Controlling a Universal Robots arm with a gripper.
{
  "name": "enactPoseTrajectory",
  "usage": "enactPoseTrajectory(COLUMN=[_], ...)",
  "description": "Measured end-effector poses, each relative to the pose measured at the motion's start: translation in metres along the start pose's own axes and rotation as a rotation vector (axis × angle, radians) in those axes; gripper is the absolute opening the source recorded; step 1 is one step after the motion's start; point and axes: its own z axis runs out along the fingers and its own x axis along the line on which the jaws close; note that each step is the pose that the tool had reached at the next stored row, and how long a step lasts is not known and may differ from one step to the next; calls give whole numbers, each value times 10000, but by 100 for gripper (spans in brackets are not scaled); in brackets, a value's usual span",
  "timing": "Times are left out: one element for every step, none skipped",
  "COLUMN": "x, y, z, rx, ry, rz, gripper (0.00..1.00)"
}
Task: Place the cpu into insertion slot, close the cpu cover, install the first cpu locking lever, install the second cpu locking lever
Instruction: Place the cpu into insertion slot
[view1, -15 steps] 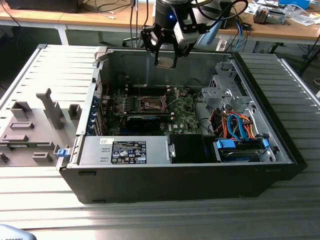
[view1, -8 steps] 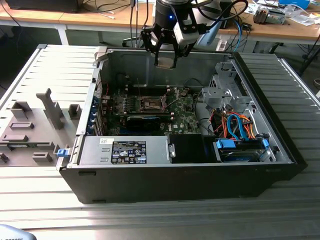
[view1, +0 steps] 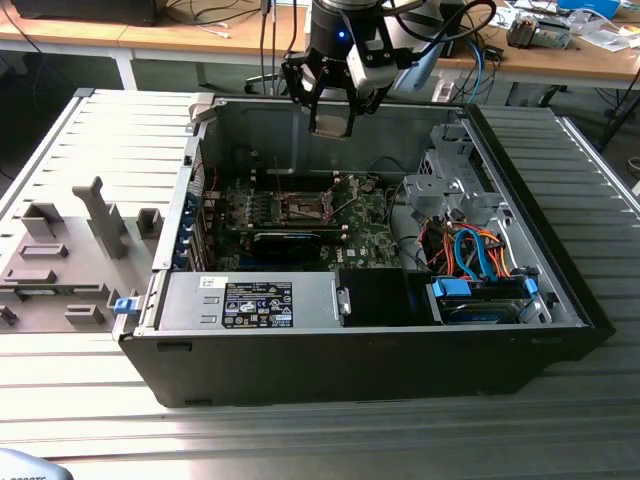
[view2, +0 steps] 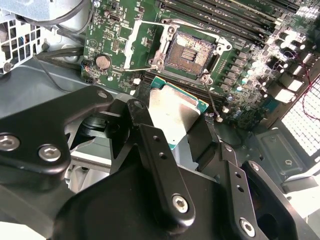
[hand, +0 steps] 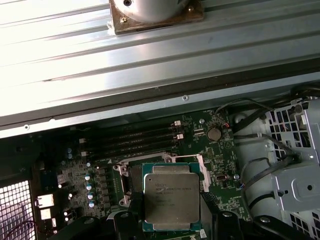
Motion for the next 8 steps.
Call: enactPoseTrajectory(x=[0,0,0,0,0,0,0,0], y=[0,0,0,0,0,0,0,0], z=[1,1,2,3,3,4,5,5], rx=[0,0,0,0,0,0,-1,0], ry=[-1,-1,-1,-1,-2,-3,-4,-3], rz=[5,8,13,19,24,30,34,37], gripper=[54,54,54,54,54,54,54,54])
